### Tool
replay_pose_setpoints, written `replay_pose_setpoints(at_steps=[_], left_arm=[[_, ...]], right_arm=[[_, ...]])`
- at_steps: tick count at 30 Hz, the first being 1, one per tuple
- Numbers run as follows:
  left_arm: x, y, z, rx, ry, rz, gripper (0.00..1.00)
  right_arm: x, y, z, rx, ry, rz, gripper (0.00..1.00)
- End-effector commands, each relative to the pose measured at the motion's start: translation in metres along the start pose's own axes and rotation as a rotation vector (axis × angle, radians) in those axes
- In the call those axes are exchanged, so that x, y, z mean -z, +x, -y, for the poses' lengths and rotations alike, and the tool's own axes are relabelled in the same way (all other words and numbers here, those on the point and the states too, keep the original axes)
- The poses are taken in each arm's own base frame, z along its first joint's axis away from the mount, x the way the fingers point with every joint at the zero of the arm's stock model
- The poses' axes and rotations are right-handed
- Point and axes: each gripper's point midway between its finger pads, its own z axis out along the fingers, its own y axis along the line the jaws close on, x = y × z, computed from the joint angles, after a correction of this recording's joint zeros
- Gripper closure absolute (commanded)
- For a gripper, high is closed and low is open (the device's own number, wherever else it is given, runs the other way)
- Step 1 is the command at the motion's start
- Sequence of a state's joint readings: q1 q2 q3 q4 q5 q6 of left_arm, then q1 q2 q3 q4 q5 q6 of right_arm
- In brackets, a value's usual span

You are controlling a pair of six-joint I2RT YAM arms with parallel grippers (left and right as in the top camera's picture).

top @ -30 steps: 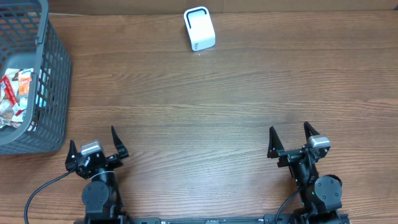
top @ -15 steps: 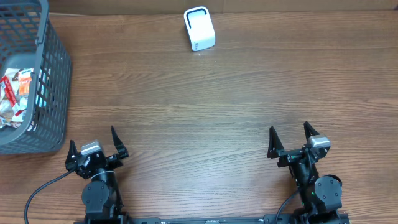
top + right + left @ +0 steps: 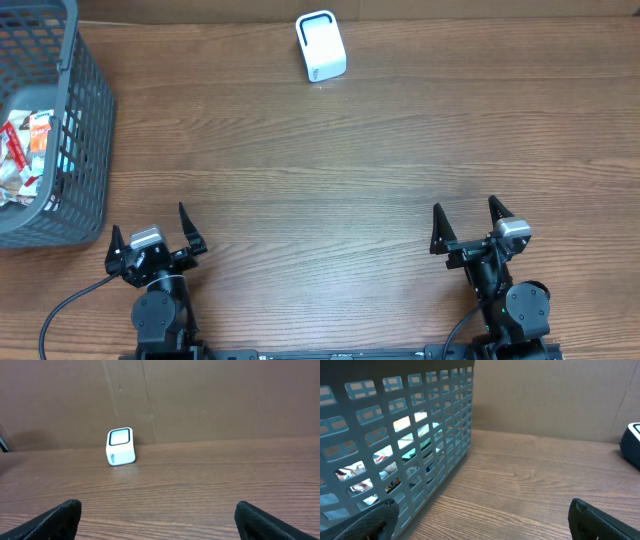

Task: Scan the item barcode

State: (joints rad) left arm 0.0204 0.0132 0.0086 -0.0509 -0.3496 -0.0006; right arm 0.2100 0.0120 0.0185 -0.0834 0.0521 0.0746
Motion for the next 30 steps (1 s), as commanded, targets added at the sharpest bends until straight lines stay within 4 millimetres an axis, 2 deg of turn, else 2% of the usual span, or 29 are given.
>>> replay_pose_setpoints(at_steps=[1,30], left_arm=[[0.0002,-0.0005,-0.0026,0.016,-0.015,0.006,0.0],[0.0002,-0.0005,-0.0025,0.016,-0.015,0.006,0.0]], right_arm=[[-0.0001,0.0018,0.0021,0.003,0.009,0.004,0.0],[-0.0001,0.0018,0.0021,0.003,0.009,0.004,0.0]])
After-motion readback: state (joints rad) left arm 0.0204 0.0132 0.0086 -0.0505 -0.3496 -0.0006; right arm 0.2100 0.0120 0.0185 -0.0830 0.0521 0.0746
